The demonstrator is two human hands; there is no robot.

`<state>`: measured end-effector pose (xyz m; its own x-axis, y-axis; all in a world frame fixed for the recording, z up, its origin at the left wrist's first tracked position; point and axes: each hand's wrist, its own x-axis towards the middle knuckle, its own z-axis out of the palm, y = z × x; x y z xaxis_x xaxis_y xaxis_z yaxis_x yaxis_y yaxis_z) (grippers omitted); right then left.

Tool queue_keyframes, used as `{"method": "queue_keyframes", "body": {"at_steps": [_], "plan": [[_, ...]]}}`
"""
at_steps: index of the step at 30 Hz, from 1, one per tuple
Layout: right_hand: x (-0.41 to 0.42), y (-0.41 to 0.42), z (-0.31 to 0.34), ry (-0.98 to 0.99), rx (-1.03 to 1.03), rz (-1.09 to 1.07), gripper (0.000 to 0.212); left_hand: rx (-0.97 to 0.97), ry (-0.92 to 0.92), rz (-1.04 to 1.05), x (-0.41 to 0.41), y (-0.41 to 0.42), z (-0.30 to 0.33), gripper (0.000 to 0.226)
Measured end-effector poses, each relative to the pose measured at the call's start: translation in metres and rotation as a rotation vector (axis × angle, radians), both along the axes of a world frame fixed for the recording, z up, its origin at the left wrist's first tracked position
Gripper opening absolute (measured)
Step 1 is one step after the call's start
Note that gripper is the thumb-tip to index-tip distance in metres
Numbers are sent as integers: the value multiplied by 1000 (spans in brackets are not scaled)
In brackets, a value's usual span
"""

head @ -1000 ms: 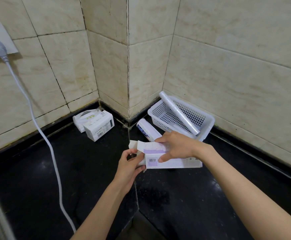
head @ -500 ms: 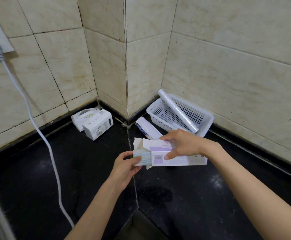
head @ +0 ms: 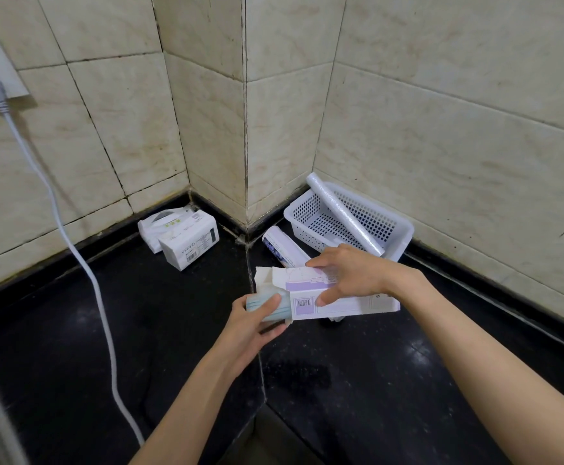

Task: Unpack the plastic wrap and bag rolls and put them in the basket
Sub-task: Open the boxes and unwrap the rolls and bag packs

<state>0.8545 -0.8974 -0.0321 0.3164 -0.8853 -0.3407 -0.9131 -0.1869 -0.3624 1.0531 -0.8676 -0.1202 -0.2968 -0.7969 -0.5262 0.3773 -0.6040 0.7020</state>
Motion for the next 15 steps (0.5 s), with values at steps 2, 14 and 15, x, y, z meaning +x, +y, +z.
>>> {"method": "queue_keyframes", "body": {"at_steps": [2,14,15], "plan": [[-1,1,-2,-24,10,-3,61,-5,-40,35,1,0,-2,63],[-19,18,-19,-114,28,-124,63,-76,-150,82,2,-5,-10,44],[-23,21,-22,-120,23,-145,60,-78,-148,88,3,-5,-11,43]]}}
